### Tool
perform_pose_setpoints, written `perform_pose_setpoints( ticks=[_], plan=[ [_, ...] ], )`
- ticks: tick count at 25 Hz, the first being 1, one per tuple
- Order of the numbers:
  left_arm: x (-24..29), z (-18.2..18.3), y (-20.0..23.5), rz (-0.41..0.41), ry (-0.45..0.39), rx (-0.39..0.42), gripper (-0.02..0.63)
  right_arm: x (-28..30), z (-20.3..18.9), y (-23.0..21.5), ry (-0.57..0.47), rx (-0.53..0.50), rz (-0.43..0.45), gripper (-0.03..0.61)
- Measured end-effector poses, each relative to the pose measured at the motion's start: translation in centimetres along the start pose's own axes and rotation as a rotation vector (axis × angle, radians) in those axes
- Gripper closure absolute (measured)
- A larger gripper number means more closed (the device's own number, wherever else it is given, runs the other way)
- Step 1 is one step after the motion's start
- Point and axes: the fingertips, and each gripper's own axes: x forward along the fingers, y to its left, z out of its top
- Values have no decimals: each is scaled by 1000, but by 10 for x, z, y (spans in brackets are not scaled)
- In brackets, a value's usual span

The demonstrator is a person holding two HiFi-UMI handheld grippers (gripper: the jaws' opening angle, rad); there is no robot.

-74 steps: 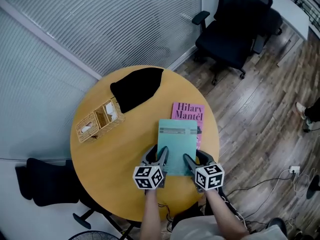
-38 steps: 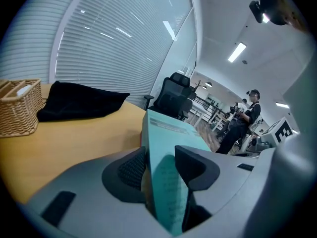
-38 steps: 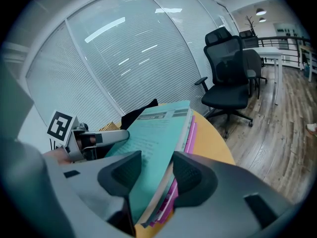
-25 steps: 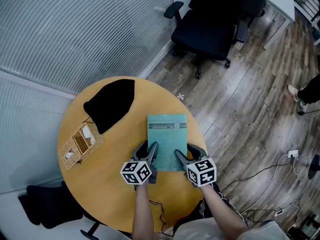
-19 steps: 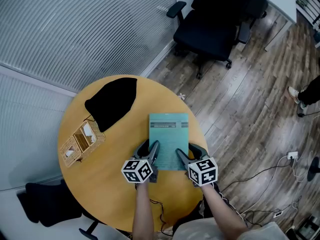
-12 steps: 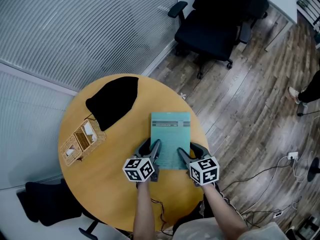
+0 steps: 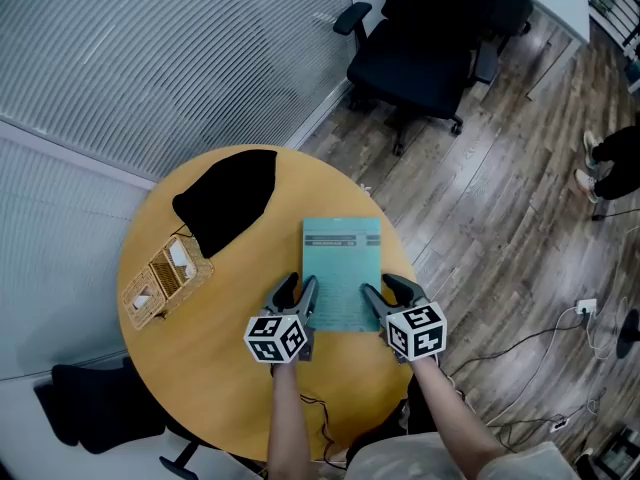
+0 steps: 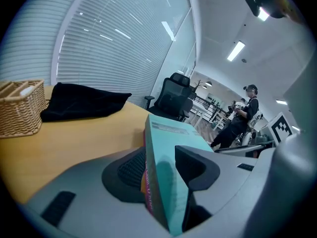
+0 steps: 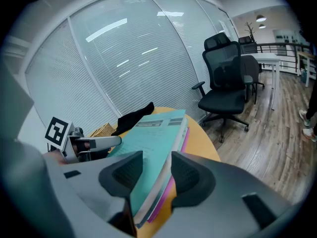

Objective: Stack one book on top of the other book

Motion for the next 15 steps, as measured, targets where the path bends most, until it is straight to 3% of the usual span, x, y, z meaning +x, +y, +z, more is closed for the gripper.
perform_pose_setpoints(
  ticks=[6,15],
  plan=[
    [-24,-10,4,-7,15,5,408,-14,0,7,-30,-18,-12,391],
    [-84,-28,7,-25,-8,13,409,-41,-15,28,-25,-151,-34,391]
  ],
)
